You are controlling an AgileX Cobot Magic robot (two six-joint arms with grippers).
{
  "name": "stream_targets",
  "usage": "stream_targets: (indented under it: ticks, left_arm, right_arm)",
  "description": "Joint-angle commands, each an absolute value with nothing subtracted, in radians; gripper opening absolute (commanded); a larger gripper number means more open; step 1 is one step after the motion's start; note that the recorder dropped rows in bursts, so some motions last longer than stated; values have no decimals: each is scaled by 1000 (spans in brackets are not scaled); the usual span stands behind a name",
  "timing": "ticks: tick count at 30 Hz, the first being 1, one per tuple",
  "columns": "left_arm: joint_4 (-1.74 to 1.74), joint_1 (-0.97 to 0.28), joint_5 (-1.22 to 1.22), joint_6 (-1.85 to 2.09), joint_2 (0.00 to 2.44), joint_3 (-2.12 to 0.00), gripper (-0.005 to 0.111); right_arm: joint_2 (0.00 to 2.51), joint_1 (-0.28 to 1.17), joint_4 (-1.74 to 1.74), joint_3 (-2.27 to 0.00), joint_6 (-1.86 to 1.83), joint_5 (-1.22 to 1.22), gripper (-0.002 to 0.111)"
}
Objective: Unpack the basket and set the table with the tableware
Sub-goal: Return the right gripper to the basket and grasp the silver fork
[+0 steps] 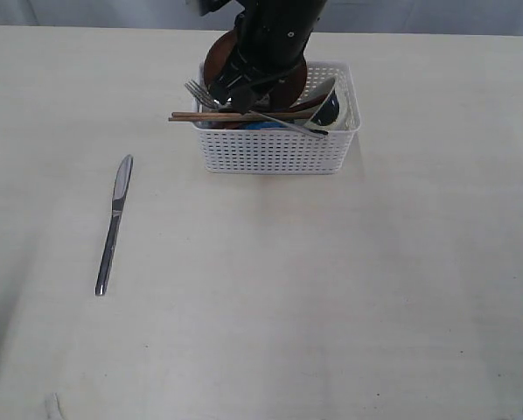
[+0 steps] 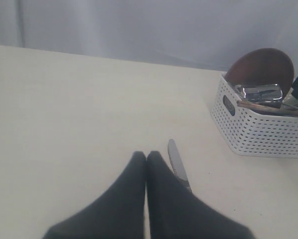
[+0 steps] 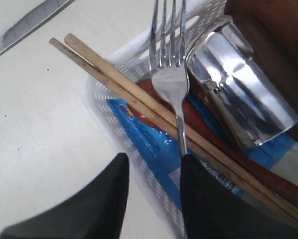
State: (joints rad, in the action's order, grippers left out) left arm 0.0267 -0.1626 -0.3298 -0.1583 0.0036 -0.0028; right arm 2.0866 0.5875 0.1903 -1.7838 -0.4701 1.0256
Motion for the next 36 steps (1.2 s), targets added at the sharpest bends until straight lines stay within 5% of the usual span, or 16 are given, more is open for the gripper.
stream_targets:
  ticks: [1,18,25,36]
  left_arm:
    - [31,-162,-319,-158,0,0,0]
    - [31,-162,-319,-158,0,0,0]
    - [31,-162,-319,-158,0,0,0]
    - [31,-162,-319,-158,0,0,0]
  right_arm:
    - [2109,583,186,-1791,-486,990,34]
    - [2196,583,157,-1858,-450,984,34]
    - [2196,583,149,-1858,-447,984,0]
    - [2124,583,130,-1866,-451,982,0]
